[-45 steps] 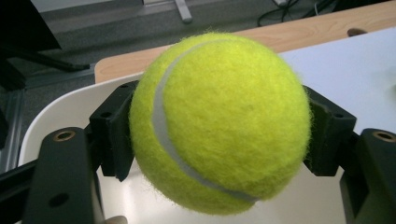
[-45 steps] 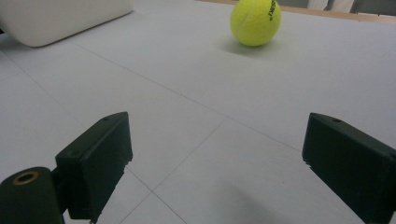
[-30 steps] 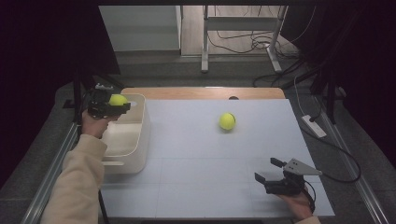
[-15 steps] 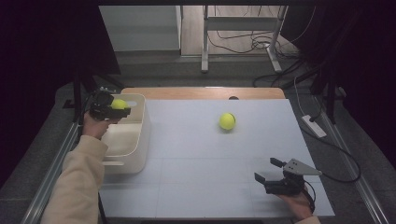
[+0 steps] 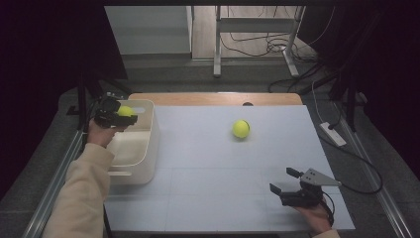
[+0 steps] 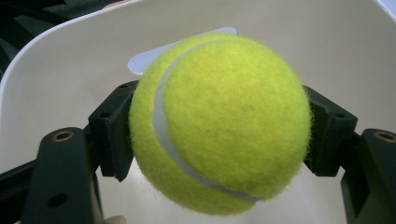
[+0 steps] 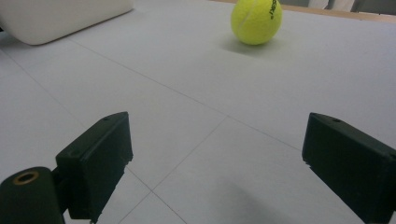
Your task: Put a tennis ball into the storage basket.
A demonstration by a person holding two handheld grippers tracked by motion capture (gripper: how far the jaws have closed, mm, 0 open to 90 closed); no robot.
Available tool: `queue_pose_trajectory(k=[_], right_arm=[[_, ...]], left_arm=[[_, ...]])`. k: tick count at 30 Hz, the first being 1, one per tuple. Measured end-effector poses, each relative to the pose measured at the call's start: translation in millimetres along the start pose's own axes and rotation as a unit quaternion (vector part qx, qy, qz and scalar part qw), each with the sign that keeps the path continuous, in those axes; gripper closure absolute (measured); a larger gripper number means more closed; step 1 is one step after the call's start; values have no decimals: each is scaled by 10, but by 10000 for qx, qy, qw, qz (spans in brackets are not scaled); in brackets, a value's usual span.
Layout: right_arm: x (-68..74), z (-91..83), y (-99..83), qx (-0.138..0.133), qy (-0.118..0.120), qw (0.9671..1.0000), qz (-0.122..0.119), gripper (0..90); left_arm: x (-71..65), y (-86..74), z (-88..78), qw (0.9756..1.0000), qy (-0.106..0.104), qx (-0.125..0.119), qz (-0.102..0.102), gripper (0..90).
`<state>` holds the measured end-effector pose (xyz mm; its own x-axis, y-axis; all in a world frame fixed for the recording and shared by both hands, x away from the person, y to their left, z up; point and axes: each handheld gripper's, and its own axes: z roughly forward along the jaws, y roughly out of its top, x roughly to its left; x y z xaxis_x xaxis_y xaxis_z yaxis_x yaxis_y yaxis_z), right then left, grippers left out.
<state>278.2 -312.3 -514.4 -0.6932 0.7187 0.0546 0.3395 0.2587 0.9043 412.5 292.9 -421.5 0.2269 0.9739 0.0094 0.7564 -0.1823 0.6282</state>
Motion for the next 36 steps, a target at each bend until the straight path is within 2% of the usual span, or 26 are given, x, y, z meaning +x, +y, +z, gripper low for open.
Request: queue_pose_trajectory(k=[3, 5, 9, 13, 17, 21, 24, 28, 33, 34, 35, 36], right_arm=[[2, -2, 1, -5, 5, 10000, -2, 84], [2, -4, 1, -9, 6, 10000, -3, 84], [4, -4, 2, -6, 4, 10000, -3, 84], [2, -8, 4, -20, 3, 10000, -4, 84], [-2, -9, 5, -26, 0, 10000, -3, 84], [-8, -11, 8, -38, 7, 10000, 13, 84], [-11, -7, 10, -53, 12, 10000, 19, 84], [-18, -3, 14, -53, 6, 10000, 34, 84], [-16, 4, 24, -77, 12, 10000, 27, 84], [-16, 4, 24, -77, 12, 10000, 27, 84], [-12, 8, 26, -75, 14, 10000, 38, 84], [-12, 11, 28, -80, 10, 10000, 31, 84]], left_arm=[[5, 4, -12, 9999, 42, -45, -79, 243], [2, 13, -43, 9997, 50, -154, -180, 189], [-24, 23, -102, 9993, 6, -335, -192, 98], [-48, 12, -160, 9983, -212, -511, -165, 76], [-76, -3, -221, 9974, -344, -633, -101, 70], [-115, -35, -341, 9946, -552, -880, -49, 67], [-157, -77, -441, 9907, -791, -1109, -29, 68], [-249, -126, -551, 9866, -959, -1317, 78, 68], [-388, -184, -668, 9807, -1204, -1522, 221, 68], [-388, -184, -668, 9807, -1204, -1522, 221, 69], [-410, -191, -686, 9797, -1246, -1552, 251, 69], [-442, -200, -709, 9780, -1313, -1598, 282, 69]])
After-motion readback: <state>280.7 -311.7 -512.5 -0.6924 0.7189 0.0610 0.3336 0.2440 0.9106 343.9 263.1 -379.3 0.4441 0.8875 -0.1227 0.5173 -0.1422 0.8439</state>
